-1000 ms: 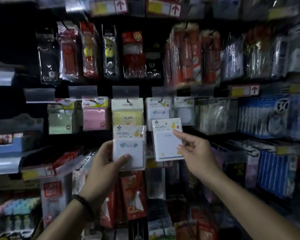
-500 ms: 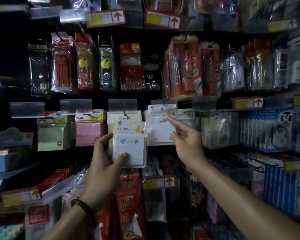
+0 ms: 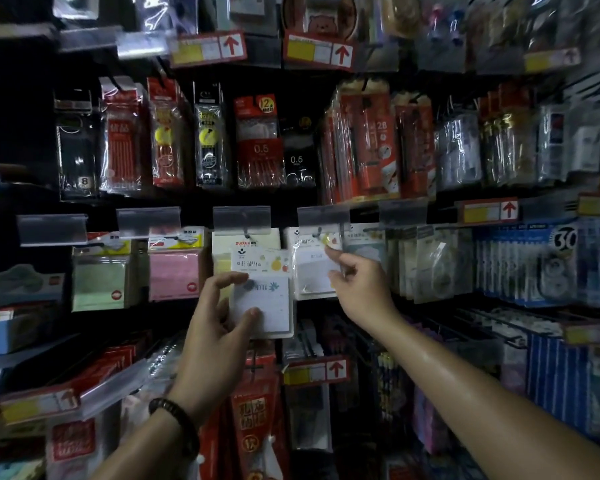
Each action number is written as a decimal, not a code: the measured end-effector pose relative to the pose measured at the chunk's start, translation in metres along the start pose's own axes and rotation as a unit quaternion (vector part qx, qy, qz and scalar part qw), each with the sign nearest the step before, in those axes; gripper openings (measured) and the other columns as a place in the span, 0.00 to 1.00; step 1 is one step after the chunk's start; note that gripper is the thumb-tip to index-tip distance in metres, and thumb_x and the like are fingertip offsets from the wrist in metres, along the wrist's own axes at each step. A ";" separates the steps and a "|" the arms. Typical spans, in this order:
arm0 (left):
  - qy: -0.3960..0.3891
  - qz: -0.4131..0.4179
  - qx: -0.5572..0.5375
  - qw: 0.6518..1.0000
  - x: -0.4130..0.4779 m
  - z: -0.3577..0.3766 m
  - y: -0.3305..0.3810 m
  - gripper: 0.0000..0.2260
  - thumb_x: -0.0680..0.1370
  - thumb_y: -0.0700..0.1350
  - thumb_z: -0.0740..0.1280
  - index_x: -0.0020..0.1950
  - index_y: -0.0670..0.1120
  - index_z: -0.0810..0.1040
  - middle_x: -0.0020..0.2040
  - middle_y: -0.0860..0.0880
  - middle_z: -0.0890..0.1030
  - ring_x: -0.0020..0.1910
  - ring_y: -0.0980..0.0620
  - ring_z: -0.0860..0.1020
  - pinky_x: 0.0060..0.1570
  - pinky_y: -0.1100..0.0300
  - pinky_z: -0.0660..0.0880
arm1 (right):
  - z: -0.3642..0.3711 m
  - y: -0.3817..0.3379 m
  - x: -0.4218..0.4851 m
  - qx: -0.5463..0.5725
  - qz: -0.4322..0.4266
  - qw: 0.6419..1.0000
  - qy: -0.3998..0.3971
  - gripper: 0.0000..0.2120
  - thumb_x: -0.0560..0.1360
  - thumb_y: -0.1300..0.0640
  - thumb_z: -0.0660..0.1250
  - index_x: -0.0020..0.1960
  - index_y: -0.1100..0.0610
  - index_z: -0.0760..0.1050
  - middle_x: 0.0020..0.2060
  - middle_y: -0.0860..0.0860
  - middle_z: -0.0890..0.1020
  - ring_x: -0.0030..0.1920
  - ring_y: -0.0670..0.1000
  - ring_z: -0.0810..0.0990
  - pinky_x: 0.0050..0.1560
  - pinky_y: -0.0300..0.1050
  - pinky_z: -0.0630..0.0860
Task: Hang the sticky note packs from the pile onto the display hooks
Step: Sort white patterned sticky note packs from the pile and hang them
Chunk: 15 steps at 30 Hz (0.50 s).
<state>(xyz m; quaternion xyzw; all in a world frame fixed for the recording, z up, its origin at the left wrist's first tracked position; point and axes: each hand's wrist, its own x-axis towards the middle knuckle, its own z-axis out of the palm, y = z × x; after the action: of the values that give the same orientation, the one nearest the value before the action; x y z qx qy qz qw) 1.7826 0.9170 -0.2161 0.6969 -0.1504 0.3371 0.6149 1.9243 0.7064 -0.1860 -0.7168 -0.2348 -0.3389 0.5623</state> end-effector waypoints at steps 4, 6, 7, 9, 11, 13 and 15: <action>0.000 -0.001 0.010 1.000 0.000 0.003 -0.005 0.16 0.84 0.38 0.67 0.66 0.56 0.76 0.62 0.52 0.86 0.55 0.52 0.88 0.49 0.52 0.86 | 0.004 -0.009 0.008 -0.099 -0.004 0.995 -0.028 0.25 0.79 0.59 0.76 0.75 0.52 0.77 0.50 0.48 0.88 0.25 0.42 0.68 0.26 0.33 0.68; -0.004 -0.004 0.014 1.000 -0.001 0.005 -0.007 0.16 0.84 0.38 0.68 0.66 0.57 0.76 0.61 0.52 0.86 0.54 0.51 0.88 0.48 0.51 0.87 | 0.009 -0.010 0.011 -0.135 -0.012 0.990 -0.043 0.29 0.80 0.58 0.75 0.79 0.49 0.72 0.65 0.50 0.84 0.38 0.44 0.82 0.39 0.35 0.81; -0.006 -0.006 0.015 1.000 -0.001 0.007 -0.007 0.16 0.84 0.38 0.68 0.66 0.56 0.76 0.62 0.51 0.86 0.54 0.50 0.88 0.47 0.50 0.87 | 0.010 -0.010 0.014 -0.151 -0.014 0.987 -0.049 0.31 0.80 0.57 0.76 0.80 0.47 0.71 0.73 0.52 0.78 0.49 0.48 0.85 0.54 0.42 0.85; -0.004 -0.006 0.019 1.000 -0.001 0.009 -0.008 0.16 0.84 0.38 0.68 0.66 0.56 0.76 0.62 0.51 0.86 0.54 0.51 0.88 0.50 0.47 0.87 | 0.011 -0.010 0.016 -0.194 0.003 0.979 -0.071 0.33 0.79 0.53 0.75 0.81 0.42 0.67 0.77 0.53 0.74 0.58 0.55 0.85 0.65 0.51 0.82; -0.008 -0.003 0.017 1.000 -0.001 0.011 -0.008 0.16 0.84 0.37 0.67 0.66 0.56 0.75 0.62 0.51 0.85 0.55 0.52 0.87 0.51 0.48 0.87 | 0.008 -0.014 0.013 -0.260 0.018 0.963 -0.075 0.33 0.81 0.47 0.72 0.82 0.35 0.62 0.73 0.55 0.75 0.46 0.55 0.85 0.49 0.50 0.85; -0.015 0.000 0.012 1.000 -0.001 0.014 -0.006 0.16 0.84 0.37 0.67 0.66 0.56 0.75 0.63 0.51 0.85 0.56 0.54 0.87 0.51 0.55 0.86 | 0.001 -0.024 0.002 -0.321 0.022 0.944 -0.076 0.31 0.83 0.43 0.66 0.83 0.35 0.58 0.66 0.53 0.74 0.41 0.51 0.81 0.38 0.46 0.80; -0.020 0.002 0.008 1.000 0.000 0.018 -0.004 0.16 0.84 0.37 0.67 0.65 0.55 0.75 0.63 0.52 0.84 0.55 0.56 0.87 0.47 0.59 0.85 | -0.004 -0.031 -0.015 -0.334 0.001 0.941 -0.055 0.29 0.84 0.39 0.63 0.83 0.38 0.59 0.62 0.51 0.72 0.46 0.50 0.80 0.39 0.46 0.79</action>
<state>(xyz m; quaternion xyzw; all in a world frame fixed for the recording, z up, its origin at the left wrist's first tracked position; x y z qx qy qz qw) 1.7905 0.9009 -0.2195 0.7078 -0.1615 0.3255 0.6058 1.8917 0.7109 -0.1765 -0.8812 -0.1381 -0.3571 0.2772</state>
